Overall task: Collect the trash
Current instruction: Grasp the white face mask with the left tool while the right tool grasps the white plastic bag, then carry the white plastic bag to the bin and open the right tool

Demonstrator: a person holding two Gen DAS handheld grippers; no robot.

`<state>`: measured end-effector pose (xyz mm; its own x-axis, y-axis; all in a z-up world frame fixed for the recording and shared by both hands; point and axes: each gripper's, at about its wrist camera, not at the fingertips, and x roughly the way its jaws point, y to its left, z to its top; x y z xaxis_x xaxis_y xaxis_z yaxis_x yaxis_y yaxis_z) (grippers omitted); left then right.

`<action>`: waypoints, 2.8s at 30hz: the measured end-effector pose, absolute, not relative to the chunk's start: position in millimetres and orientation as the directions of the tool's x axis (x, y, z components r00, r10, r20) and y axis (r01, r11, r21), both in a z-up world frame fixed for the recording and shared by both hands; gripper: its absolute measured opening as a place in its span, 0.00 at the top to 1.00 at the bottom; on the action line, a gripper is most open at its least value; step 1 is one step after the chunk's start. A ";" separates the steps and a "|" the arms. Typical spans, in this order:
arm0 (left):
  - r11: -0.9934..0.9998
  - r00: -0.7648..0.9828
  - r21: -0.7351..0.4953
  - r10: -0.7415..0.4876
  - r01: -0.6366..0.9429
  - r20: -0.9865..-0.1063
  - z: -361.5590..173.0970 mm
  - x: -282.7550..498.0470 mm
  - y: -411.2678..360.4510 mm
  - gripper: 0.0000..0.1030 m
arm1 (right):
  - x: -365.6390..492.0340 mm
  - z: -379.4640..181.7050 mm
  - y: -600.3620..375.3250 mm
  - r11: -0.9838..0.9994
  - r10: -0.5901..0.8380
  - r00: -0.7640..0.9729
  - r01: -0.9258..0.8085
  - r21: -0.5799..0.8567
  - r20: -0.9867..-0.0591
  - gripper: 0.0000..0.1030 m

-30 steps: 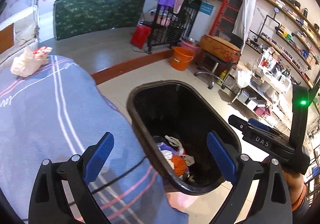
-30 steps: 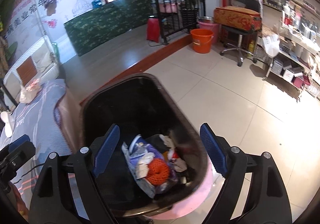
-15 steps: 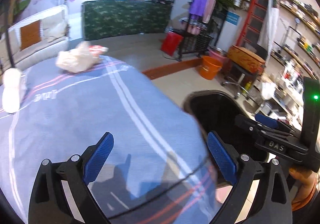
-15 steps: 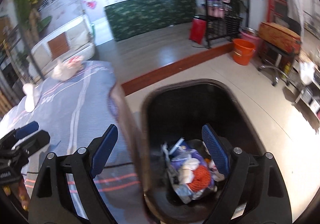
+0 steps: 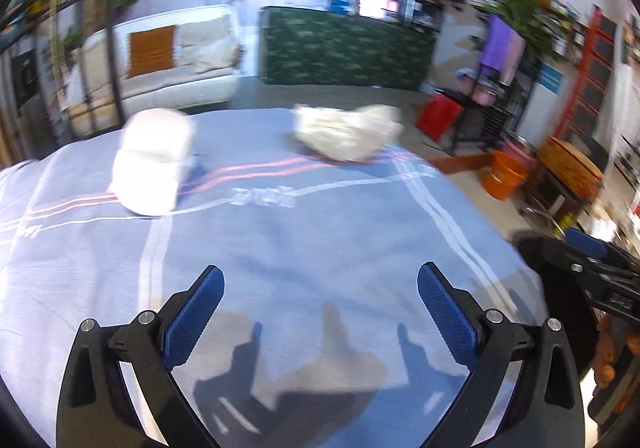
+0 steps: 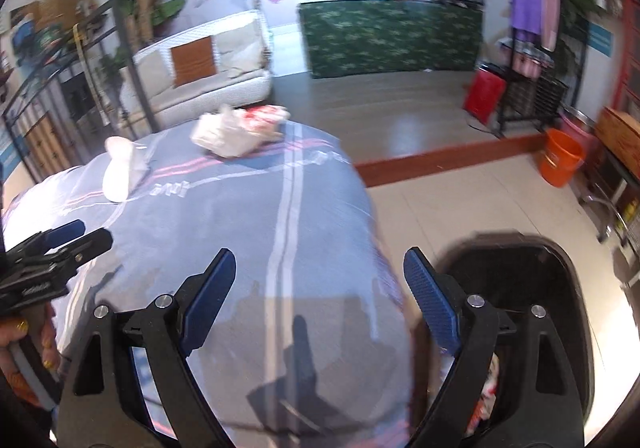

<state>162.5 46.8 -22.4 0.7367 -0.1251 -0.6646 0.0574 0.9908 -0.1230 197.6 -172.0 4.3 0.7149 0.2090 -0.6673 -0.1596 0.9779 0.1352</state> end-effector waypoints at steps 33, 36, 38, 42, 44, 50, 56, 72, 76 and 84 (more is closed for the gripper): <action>0.914 0.700 -0.299 -0.024 -0.273 -0.713 -62.4 284.0 218.1 0.69 | 400.0 -26.3 2.2 0.884 0.174 0.648 -0.435 -0.173 -0.741 0.72; 0.927 0.708 -0.288 -0.035 -0.241 -0.705 -60.3 282.9 207.4 0.88 | 390.9 -20.9 0.9 0.882 0.186 0.661 -0.438 -0.172 -0.727 0.76; 0.933 0.718 -0.282 -0.038 -0.223 -0.695 -56.5 280.3 202.0 0.94 | 386.3 -19.0 0.0 0.885 0.189 0.672 -0.433 -0.173 -0.716 0.77; 0.937 0.735 -0.283 -0.045 -0.203 -0.676 -49.0 274.3 193.9 0.96 | 368.9 -9.7 -2.1 0.883 0.214 0.684 -0.440 -0.160 -0.698 0.77; 0.937 0.746 -0.297 -0.062 -0.186 -0.663 -42.1 267.1 189.5 0.97 | 358.0 -5.7 -3.9 0.882 0.224 0.689 -0.444 -0.157 -0.690 0.77; 0.944 0.776 -0.306 -0.102 -0.121 -0.623 -18.4 236.2 164.6 0.97 | 320.3 13.7 -26.5 0.894 0.260 0.688 -0.437 -0.100 -0.677 0.77; 0.944 0.801 -0.325 -0.156 -0.051 -0.578 -1.0 195.6 131.3 0.97 | 266.3 26.0 -68.0 0.917 0.290 0.697 -0.398 -0.017 -0.656 0.77; 0.932 0.787 -0.343 -0.296 0.115 -0.541 3.3 126.5 29.7 0.97 | 137.4 3.0 -212.1 0.982 0.187 0.738 -0.128 0.137 -0.648 0.77; 0.921 0.768 -0.348 -0.347 0.172 -0.539 2.3 123.1 3.7 0.97 | 117.6 -12.2 -242.6 0.987 0.142 0.722 -0.054 0.149 -0.677 0.77; 0.892 0.731 -0.347 -0.439 0.289 -0.523 9.2 116.8 -47.8 0.97 | 99.9 -35.2 -281.7 0.987 0.055 0.695 0.069 0.142 -0.717 0.76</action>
